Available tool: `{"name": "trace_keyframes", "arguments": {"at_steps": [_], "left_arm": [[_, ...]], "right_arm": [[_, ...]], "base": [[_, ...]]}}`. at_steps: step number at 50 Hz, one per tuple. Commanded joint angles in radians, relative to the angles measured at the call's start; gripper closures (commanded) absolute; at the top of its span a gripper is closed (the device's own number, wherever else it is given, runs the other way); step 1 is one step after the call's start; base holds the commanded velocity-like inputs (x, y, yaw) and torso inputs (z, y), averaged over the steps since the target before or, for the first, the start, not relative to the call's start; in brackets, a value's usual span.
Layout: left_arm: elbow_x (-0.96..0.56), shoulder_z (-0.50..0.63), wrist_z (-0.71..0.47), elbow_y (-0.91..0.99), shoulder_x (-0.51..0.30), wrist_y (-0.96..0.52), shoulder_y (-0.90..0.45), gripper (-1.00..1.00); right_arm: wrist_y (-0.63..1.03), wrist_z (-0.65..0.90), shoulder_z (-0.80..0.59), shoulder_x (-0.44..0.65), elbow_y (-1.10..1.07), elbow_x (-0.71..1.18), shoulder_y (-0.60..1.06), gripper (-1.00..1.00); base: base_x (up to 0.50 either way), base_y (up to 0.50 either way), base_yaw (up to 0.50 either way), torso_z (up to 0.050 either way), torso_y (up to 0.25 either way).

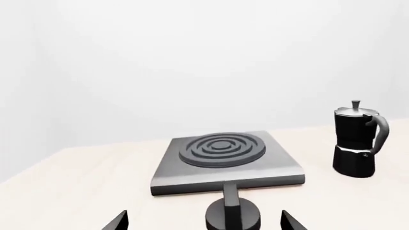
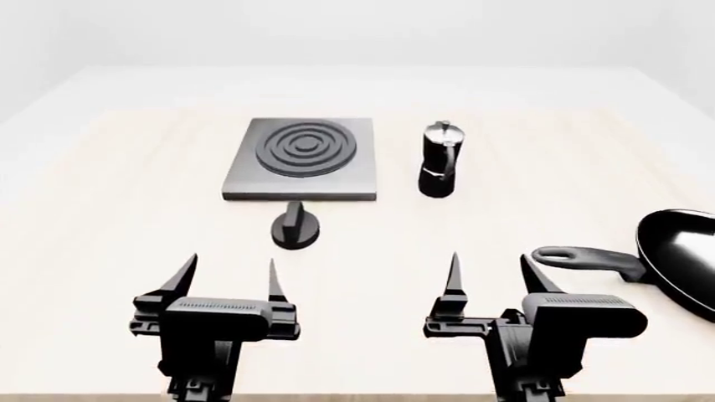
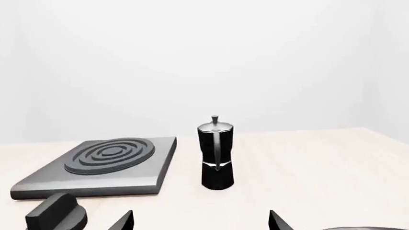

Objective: Put the frying pan on the stove.

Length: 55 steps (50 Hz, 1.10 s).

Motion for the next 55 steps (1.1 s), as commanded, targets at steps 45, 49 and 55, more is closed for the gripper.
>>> {"name": "trace_keyframes", "arguments": {"at_steps": [45, 49, 55], "left_arm": [[-0.031, 0.049, -0.062, 0.003, -0.053, 0.004, 0.005, -1.0], [-0.036, 0.051, -0.063, -0.011, -0.055, 0.018, 0.006, -1.0], [-0.049, 0.048, -0.064, -0.021, -0.06, 0.037, 0.015, -1.0]], "right_arm": [[0.021, 0.07, -0.051, 0.044, 0.008, 0.047, 0.015, -1.0], [0.025, 0.074, -0.045, 0.041, 0.005, 0.064, 0.025, -1.0], [0.192, 0.208, -0.006, 0.018, -0.063, 0.047, 0.078, -1.0]], "base": [[0.27, 0.0, 0.0, 0.0, 0.0], [0.12, 0.0, 0.0, 0.0, 0.004], [0.0, 0.0, 0.0, 0.0, 0.0]]}}
